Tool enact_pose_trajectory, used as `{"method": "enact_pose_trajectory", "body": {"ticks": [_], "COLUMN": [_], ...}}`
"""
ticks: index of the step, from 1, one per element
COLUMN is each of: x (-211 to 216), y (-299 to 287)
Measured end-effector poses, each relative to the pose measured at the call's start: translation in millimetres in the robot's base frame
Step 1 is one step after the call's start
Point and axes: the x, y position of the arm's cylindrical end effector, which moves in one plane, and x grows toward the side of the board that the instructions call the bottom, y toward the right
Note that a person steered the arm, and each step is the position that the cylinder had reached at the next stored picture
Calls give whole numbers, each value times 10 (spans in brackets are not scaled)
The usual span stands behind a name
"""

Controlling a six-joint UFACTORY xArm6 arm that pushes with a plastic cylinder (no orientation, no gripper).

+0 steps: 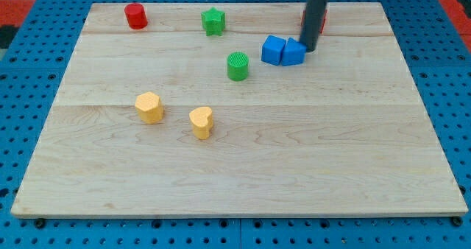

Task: Place the green circle parallel to the right side of the yellow heart

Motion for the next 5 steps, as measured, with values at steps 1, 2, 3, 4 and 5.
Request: {"method": "enact_pose_trajectory", "body": {"ticks": [1,2,3,4,5], "x": [110,20,6,-445,-585], "y": [-715,-665,-15,21,-475]}}
